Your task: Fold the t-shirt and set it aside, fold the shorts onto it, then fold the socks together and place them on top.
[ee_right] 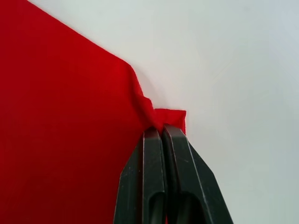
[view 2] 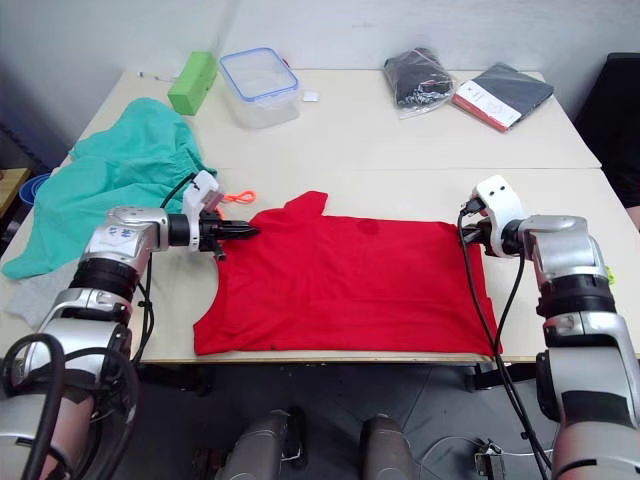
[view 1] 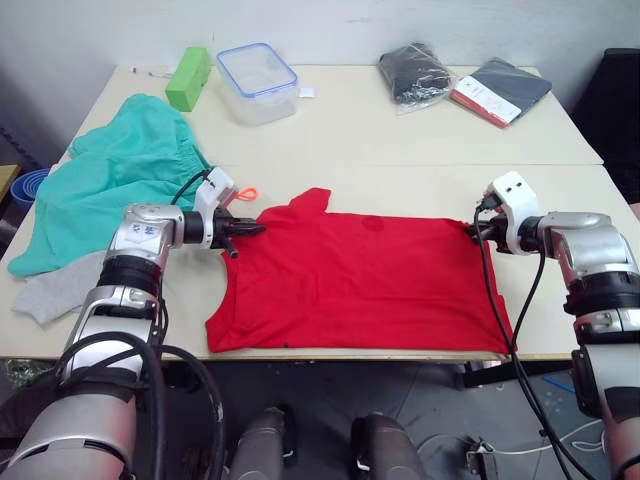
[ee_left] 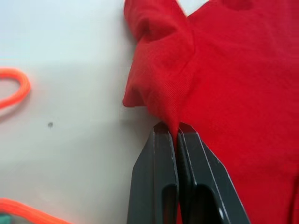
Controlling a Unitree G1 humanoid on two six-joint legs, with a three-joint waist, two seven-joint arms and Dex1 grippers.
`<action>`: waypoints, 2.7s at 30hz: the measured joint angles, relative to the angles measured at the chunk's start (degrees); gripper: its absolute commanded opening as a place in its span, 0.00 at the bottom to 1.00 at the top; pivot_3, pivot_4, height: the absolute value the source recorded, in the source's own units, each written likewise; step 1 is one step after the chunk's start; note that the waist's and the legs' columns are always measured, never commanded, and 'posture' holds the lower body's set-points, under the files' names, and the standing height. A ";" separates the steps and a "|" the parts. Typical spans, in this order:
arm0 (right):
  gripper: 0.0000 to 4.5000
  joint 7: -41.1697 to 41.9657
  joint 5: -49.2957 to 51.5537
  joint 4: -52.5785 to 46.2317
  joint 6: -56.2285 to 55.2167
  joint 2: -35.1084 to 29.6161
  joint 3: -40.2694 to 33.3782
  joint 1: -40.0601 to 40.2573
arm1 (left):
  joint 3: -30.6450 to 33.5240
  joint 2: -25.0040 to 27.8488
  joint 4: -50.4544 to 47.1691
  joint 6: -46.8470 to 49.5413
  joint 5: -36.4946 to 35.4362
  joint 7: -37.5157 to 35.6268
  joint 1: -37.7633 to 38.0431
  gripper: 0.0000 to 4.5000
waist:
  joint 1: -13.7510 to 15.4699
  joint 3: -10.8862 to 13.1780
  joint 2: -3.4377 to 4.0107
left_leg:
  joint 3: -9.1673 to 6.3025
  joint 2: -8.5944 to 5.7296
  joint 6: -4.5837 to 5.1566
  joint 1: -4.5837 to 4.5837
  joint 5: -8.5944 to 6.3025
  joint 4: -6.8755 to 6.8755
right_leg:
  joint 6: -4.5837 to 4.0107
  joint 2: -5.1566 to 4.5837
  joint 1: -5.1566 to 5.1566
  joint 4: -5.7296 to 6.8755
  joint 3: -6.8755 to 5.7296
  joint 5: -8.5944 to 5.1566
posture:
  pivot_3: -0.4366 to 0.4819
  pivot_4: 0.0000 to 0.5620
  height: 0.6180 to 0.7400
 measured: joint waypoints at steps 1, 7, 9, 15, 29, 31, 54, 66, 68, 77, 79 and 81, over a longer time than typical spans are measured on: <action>0.00 0.00 0.60 -2.90 -0.63 -0.07 -0.79 2.00 | 0.08 0.51 -2.05 -1.23 0.03 -0.41 1.46 0.00 | 0.01 0.00 0.00 | 0.00 0.00 0.00 0.00 0.00 0.01 | 0.00 0.01 -0.02 0.03 0.01 0.00 | 0.48 0.27 1.00; 0.00 -1.86 0.05 -22.22 -20.31 -2.52 -7.18 22.15 | 0.12 3.83 -17.27 -21.12 2.67 0.90 16.01 0.00 | 0.10 0.00 0.01 | 0.00 0.03 -0.01 0.10 -0.05 -0.03 | 0.00 -0.10 0.10 -0.09 0.03 0.00 | 0.48 0.27 1.00; 0.00 -3.13 -3.06 -24.63 -35.47 -3.38 -8.08 30.12 | 0.24 3.92 -19.89 -28.15 4.62 4.67 20.05 0.00 | 0.33 0.00 0.00 | -0.08 0.06 0.03 0.22 -0.07 -0.02 | 0.01 -0.15 0.44 -0.45 -0.05 0.00 | 0.48 0.27 1.00; 0.00 -12.53 -19.36 -15.43 -74.29 -10.22 -6.50 38.49 | -0.43 8.89 -22.78 -52.49 16.82 16.69 25.30 0.00 | -0.08 -0.01 0.01 | 0.09 0.00 0.20 0.43 -0.16 -0.08 | 0.30 -0.24 0.59 -0.66 0.07 0.17 | 0.48 0.27 1.00; 0.21 -18.09 -22.61 -1.43 -82.68 -11.45 -1.45 32.41 | -2.12 12.23 -17.12 -62.26 18.77 24.60 28.02 0.28 | -0.15 -0.01 0.02 | 0.15 0.05 0.14 0.53 -0.09 -0.18 | 0.26 -0.15 0.60 -0.63 0.10 0.17 | 0.48 0.27 1.00; 0.36 -15.94 -19.21 -2.26 -81.75 -11.73 -1.49 33.04 | -1.91 12.23 -19.90 -56.64 13.07 20.66 29.75 0.42 | -0.05 -0.01 0.02 | 0.12 0.06 0.15 0.51 -0.09 -0.12 | 0.26 -0.15 0.63 -0.63 0.08 0.17 | 0.48 0.27 1.00; 1.00 0.22 34.41 -62.49 -12.63 -16.54 -11.75 42.24 | -7.86 -0.17 -2.18 28.95 -12.61 -0.65 -7.35 1.00 | 2.73 0.05 -0.15 | -0.47 -0.07 0.20 0.14 -0.09 0.20 | 0.23 0.05 0.72 -0.67 -0.11 0.16 | 0.48 0.27 1.00; 1.00 -5.75 39.33 -70.89 -2.35 -12.88 -13.96 42.58 | -4.27 -8.49 17.86 21.43 -5.50 2.72 -15.04 0.66 | 2.72 0.10 -0.27 | -0.42 -0.06 0.20 0.09 -0.09 0.21 | 0.23 -0.03 0.65 -0.67 -0.24 0.16 | 0.48 0.27 1.00; 1.00 -6.03 38.50 -70.91 -2.20 -12.66 -13.94 42.84 | -4.05 -8.73 18.63 21.21 -4.70 2.30 -15.26 0.51 | 2.76 0.10 -0.28 | -0.42 -0.06 0.20 0.09 -0.09 0.21 | 0.23 -0.02 0.65 -0.66 -0.25 0.16 | 0.48 0.27 1.00; 1.00 -4.70 32.85 -68.43 -2.66 -11.06 -13.53 45.02 | -2.10 -8.81 19.13 17.91 -2.38 -0.12 -15.36 0.01 | 2.75 0.10 -0.29 | -0.40 -0.06 0.20 0.08 -0.09 0.21 | 0.23 0.01 0.63 -0.65 -0.29 0.16 | 0.48 0.27 1.00; 1.00 -4.30 32.06 -68.27 -2.67 -10.68 -13.43 45.09 | -1.83 -8.78 17.43 15.53 -2.33 -2.25 -15.28 0.01 | 2.75 0.10 -0.29 | -0.40 -0.06 0.20 0.07 -0.09 0.21 | 0.23 0.01 0.62 -0.65 -0.29 0.16 | 0.48 0.27 1.00; 1.00 -4.01 31.82 -68.23 -2.65 -10.51 -13.42 45.09 | -1.65 -8.65 14.09 11.79 -2.33 -3.78 -15.14 0.01 | 2.74 0.10 -0.29 | -0.40 -0.06 0.20 0.07 -0.09 0.21 | 0.23 0.00 0.62 -0.65 -0.27 0.16 | 0.48 0.27 1.00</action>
